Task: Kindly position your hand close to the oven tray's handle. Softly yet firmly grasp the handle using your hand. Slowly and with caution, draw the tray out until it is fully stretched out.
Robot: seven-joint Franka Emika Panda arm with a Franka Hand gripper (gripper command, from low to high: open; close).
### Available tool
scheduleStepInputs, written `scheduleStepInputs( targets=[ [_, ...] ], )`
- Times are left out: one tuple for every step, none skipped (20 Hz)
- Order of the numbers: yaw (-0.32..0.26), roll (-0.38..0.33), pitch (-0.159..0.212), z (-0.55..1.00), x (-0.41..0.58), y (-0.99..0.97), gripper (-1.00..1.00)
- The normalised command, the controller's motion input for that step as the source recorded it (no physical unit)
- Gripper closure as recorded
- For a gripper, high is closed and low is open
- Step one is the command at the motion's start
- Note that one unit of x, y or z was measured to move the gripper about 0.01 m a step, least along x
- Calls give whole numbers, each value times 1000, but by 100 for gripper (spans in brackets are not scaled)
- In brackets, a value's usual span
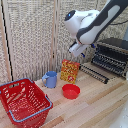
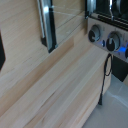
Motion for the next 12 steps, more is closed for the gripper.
scheduleStepInputs(
  targets=[
    [51, -334, 0, -217, 0, -563, -100],
    [47, -297, 0, -206, 0, -594, -100],
    [46, -245, 0, -177, -9, -640, -100],
    [30, -158, 0, -86, -17, -734, -100],
    [11, -94, 0, -9, 0, -763, -100],
    [0, -72, 0, 0, 0, -774, -100],
    [0, -63, 0, 0, -34, -809, -100],
    [0, -58, -3, -3, 0, -840, -100],
    [0, -50, -2, -51, 0, -860, -100],
    [0, -39, 0, -86, 0, -906, -100],
    [0, -44, 0, -129, 54, -866, -100],
    [0, -42, 0, -146, 77, -877, -100]
  ],
)
